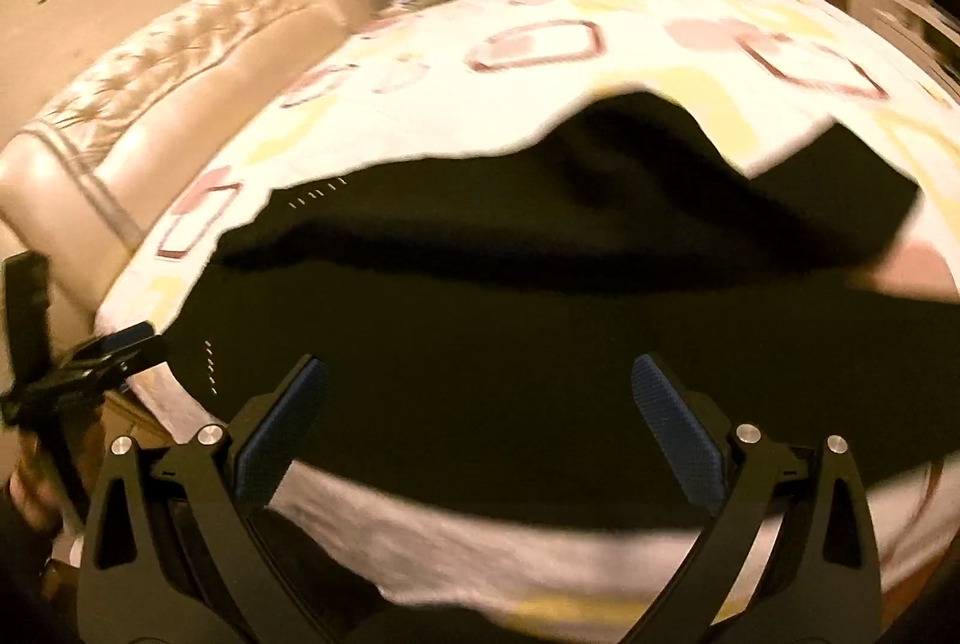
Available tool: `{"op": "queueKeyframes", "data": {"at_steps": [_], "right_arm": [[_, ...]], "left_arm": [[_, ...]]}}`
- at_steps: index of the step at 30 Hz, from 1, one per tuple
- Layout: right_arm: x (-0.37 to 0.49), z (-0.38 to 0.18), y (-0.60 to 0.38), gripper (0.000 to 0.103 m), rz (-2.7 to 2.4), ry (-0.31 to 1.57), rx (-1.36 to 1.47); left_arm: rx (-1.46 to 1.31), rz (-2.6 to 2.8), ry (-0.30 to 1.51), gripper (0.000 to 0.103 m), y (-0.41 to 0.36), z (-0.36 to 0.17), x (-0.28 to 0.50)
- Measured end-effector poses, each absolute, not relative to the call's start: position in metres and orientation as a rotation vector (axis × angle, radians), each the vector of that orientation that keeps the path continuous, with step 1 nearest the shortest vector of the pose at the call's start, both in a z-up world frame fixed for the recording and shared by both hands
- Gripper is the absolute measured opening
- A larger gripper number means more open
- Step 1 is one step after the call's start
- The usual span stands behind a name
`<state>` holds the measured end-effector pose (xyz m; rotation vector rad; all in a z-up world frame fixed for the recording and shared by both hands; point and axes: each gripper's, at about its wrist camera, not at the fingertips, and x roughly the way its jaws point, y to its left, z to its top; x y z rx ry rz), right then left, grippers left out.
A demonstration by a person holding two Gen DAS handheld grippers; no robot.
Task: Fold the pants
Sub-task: 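Grasp the black pants edge with the left tool while the right tool grasps it too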
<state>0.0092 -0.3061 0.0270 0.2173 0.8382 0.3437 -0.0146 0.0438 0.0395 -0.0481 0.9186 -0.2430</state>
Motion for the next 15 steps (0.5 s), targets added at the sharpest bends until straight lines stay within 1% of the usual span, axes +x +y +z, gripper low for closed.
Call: {"op": "queueKeyframes", "data": {"at_steps": [4, 8, 11, 15], "right_arm": [[0.076, 0.034, -0.304, 0.101, 0.380, 0.872, 0.170], [0.142, 0.023, -0.303, 0.101, 0.345, 0.929, 0.124], [0.188, 0.006, -0.301, 0.101, 0.343, 0.988, 0.108], [0.231, -0.010, -0.295, 0.101, 0.389, 1.057, 0.072]], "left_arm": [[-0.092, -0.256, 0.934, 0.098, 0.104, 0.047, 0.049], [-0.269, -0.299, 1.024, 0.098, 0.170, 0.025, 0.132], [-0.272, -0.303, 1.092, 0.098, 0.190, -0.004, 0.180], [-0.242, -0.332, 1.153, 0.098, 0.194, -0.032, 0.224]]}}
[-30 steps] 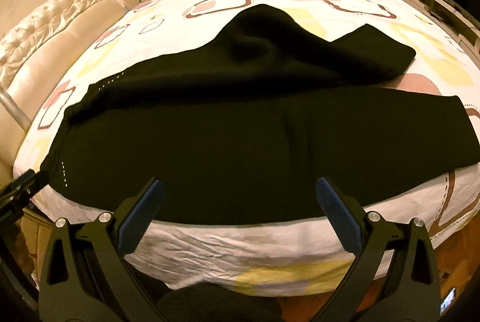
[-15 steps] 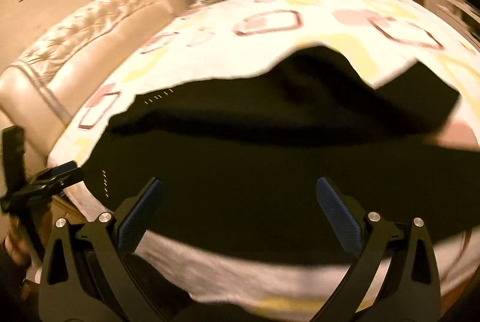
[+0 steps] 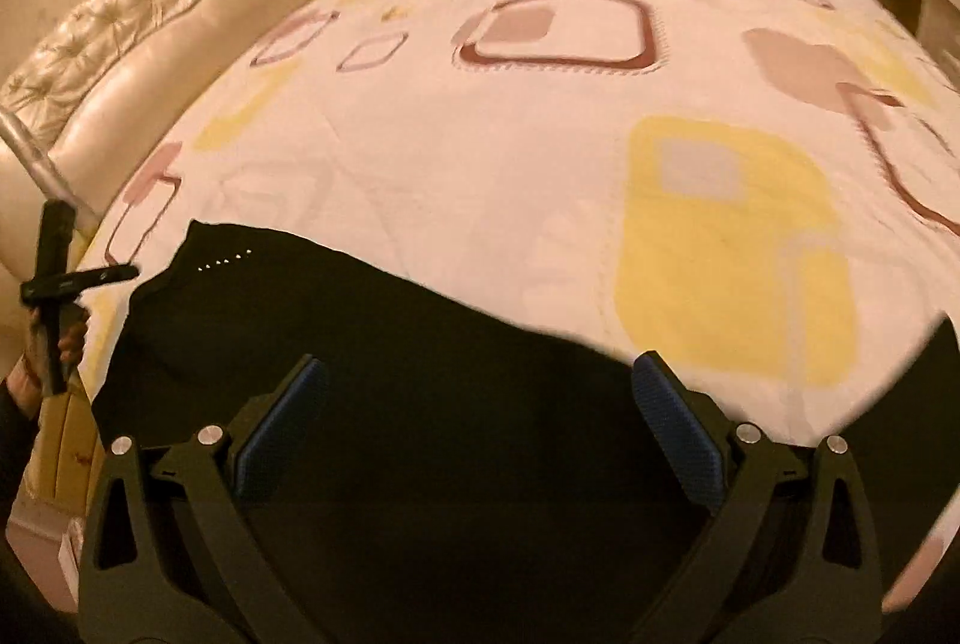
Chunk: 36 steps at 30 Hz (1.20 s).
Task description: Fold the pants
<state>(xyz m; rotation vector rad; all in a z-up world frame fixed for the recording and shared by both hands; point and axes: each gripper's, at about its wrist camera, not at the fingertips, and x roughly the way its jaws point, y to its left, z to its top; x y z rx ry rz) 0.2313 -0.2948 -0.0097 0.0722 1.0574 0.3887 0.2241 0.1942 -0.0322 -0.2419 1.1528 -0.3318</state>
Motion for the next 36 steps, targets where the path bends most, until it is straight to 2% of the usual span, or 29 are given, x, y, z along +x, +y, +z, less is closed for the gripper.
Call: {"op": "queueKeyframes", "data": {"at_steps": [11, 13, 14, 16, 17, 18, 19, 20, 22, 31, 36], "right_arm": [[0.282, -0.048, -0.283, 0.101, 0.452, 1.232, -0.104], [0.283, -0.054, -0.282, 0.101, 0.471, 1.267, -0.113], [0.281, -0.058, -0.280, 0.101, 0.477, 1.286, -0.122], [0.277, -0.064, -0.275, 0.078, 0.491, 1.312, -0.148], [0.273, -0.065, -0.272, 0.059, 0.466, 1.300, -0.197], [0.271, -0.063, -0.272, 0.045, 0.470, 1.293, -0.194], [0.271, -0.059, -0.274, 0.031, 0.486, 1.291, -0.152], [0.271, -0.053, -0.278, 0.008, 0.477, 1.290, -0.115], [0.269, -0.039, -0.281, 0.008, 0.458, 1.239, -0.114], [0.183, 0.041, -0.271, 0.007, 0.446, 0.937, -0.163], [0.116, 0.054, -0.267, 0.007, 0.465, 0.874, -0.187]], "left_arm": [[-0.259, -0.439, 1.230, 0.096, 0.190, -0.056, 0.275], [-0.234, -0.438, 1.230, 0.075, 0.186, -0.056, 0.276], [-0.206, -0.417, 1.226, 0.059, 0.184, -0.056, 0.279], [-0.178, -0.386, 1.228, 0.054, 0.185, -0.057, 0.282], [-0.174, -0.383, 1.225, 0.048, 0.186, -0.057, 0.282], [-0.180, -0.389, 1.222, 0.030, 0.188, -0.056, 0.282], [-0.200, -0.396, 1.226, 0.020, 0.191, -0.055, 0.282], [-0.230, -0.404, 1.226, 0.012, 0.193, -0.054, 0.282], [-0.250, -0.406, 1.189, 0.007, 0.194, -0.044, 0.278], [-0.328, -0.472, 0.999, 0.006, 0.208, 0.018, 0.236], [-0.351, -0.506, 0.931, 0.006, 0.209, 0.038, 0.191]]}}
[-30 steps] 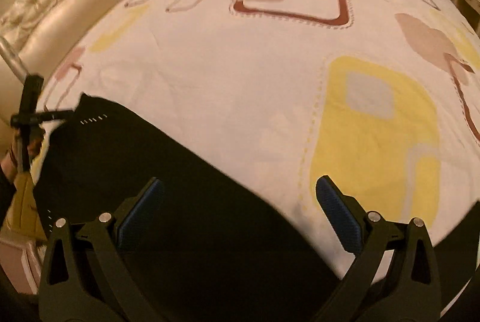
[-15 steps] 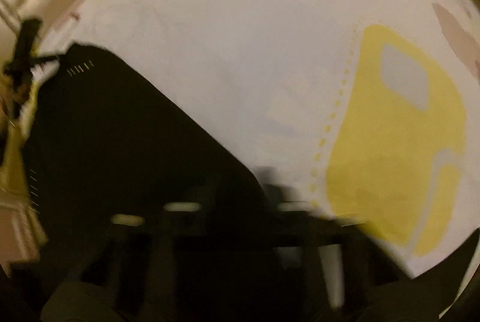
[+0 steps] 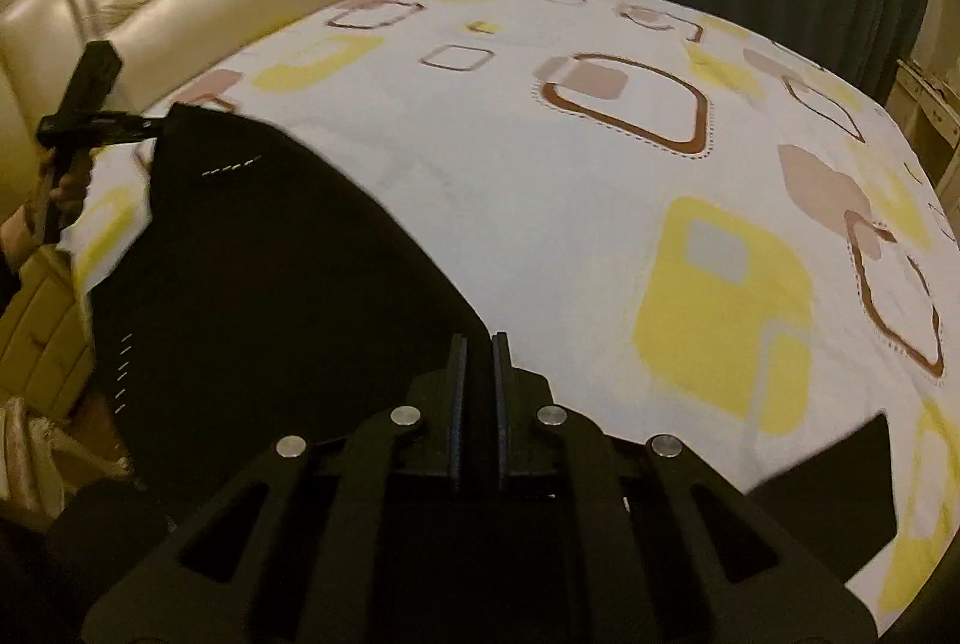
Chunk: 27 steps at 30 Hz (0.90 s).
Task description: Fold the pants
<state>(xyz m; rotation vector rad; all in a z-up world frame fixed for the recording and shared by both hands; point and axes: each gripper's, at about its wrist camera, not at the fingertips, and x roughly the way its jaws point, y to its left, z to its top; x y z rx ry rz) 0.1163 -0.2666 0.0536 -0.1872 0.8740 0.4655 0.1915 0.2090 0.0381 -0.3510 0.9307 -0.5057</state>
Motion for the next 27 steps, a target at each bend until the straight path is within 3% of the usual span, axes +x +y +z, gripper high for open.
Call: {"op": "queueKeyframes", "data": {"at_steps": [11, 20, 23, 24, 27], "right_arm": [[0.006, -0.007, -0.248, 0.007, 0.506, 0.953, -0.236], [-0.025, -0.046, -0.238, 0.009, 0.482, 1.009, -0.261], [-0.030, -0.044, -0.244, 0.019, 0.463, 1.016, -0.220], [-0.033, -0.042, -0.247, 0.028, 0.459, 1.022, -0.197], [-0.041, -0.037, -0.257, 0.040, 0.461, 1.027, -0.138]], "left_arm": [[-0.392, -0.495, 0.925, 0.006, 0.221, 0.031, 0.086], [-0.460, -0.393, 1.049, 0.010, 0.230, -0.024, 0.049], [-0.489, -0.379, 1.083, 0.017, 0.232, -0.036, 0.039], [-0.509, -0.375, 1.090, 0.029, 0.234, -0.039, 0.033], [-0.610, -0.384, 1.066, 0.040, 0.245, -0.041, 0.020]]}}
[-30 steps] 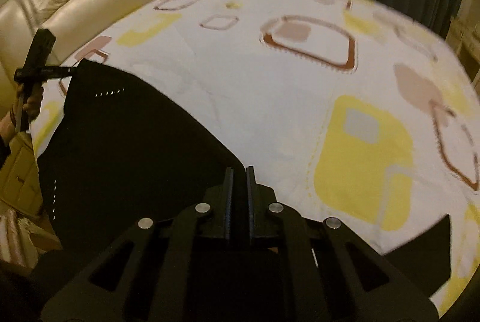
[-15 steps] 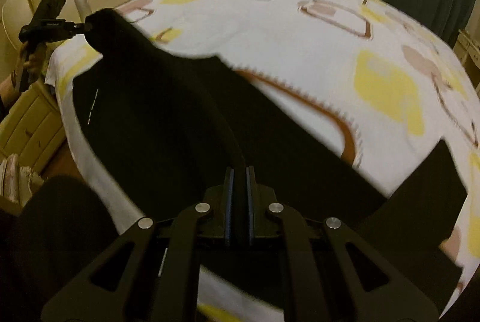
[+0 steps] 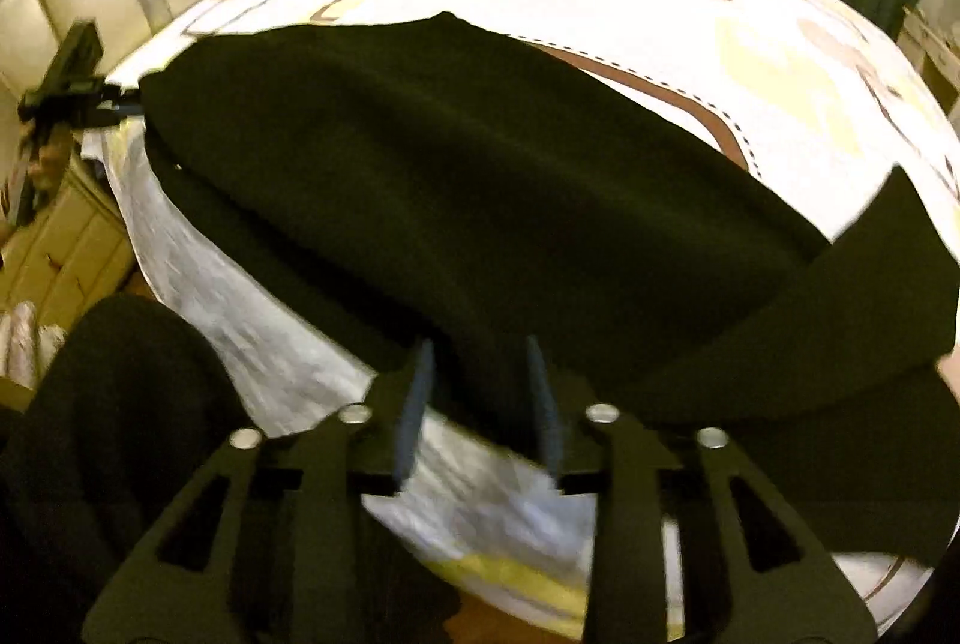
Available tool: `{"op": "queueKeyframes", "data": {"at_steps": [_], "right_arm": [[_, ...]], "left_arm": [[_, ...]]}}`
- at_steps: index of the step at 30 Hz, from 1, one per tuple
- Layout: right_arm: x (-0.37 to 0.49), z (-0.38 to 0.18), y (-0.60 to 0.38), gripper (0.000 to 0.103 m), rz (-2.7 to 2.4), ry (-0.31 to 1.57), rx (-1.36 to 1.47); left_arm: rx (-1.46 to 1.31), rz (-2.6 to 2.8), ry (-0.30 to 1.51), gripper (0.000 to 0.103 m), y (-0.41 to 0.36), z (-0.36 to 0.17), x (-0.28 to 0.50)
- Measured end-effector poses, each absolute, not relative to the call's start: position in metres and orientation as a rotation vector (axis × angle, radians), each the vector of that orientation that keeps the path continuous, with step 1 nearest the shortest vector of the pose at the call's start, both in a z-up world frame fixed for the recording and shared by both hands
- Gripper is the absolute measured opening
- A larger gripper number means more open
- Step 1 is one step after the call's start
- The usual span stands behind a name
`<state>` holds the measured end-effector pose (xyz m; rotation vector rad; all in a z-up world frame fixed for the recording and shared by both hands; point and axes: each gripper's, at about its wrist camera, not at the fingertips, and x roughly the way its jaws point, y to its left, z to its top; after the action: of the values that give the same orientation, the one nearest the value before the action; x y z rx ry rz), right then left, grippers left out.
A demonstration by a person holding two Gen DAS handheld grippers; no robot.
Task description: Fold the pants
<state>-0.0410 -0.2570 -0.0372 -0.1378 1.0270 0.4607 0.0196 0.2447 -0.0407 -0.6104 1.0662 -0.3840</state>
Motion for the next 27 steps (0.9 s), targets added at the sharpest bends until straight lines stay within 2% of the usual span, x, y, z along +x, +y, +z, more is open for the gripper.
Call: {"op": "queueKeyframes", "data": {"at_steps": [1, 3, 6, 15, 16, 18, 21, 27], "right_arm": [[-0.045, -0.033, -0.261, 0.042, 0.461, 1.027, -0.104], [-0.050, -0.026, -0.268, 0.048, 0.461, 1.023, -0.046], [-0.054, -0.020, -0.285, 0.055, 0.463, 1.031, 0.123], [-0.051, -0.055, -0.310, 0.057, 0.476, 1.111, 0.699], [-0.051, -0.060, -0.308, 0.057, 0.482, 1.122, 0.742], [-0.053, -0.072, -0.302, 0.057, 0.491, 1.138, 0.836], [-0.053, -0.079, -0.289, 0.057, 0.510, 1.131, 0.947], [-0.042, -0.086, -0.261, 0.058, 0.485, 1.106, 0.997]], "left_arm": [[-0.639, -0.383, 1.057, 0.042, 0.247, -0.041, 0.012], [-0.720, -0.395, 1.029, 0.052, 0.250, -0.038, 0.001], [-0.793, -0.393, 0.993, 0.056, 0.244, -0.035, -0.011], [-0.886, -0.325, 0.957, 0.057, 0.223, -0.041, 0.010], [-0.872, -0.313, 0.966, 0.058, 0.219, -0.043, 0.015], [-0.834, -0.288, 0.991, 0.069, 0.213, -0.049, 0.017], [-0.798, -0.254, 1.002, 0.069, 0.206, -0.055, 0.020], [-0.797, -0.228, 0.994, 0.068, 0.205, -0.059, 0.031]]}}
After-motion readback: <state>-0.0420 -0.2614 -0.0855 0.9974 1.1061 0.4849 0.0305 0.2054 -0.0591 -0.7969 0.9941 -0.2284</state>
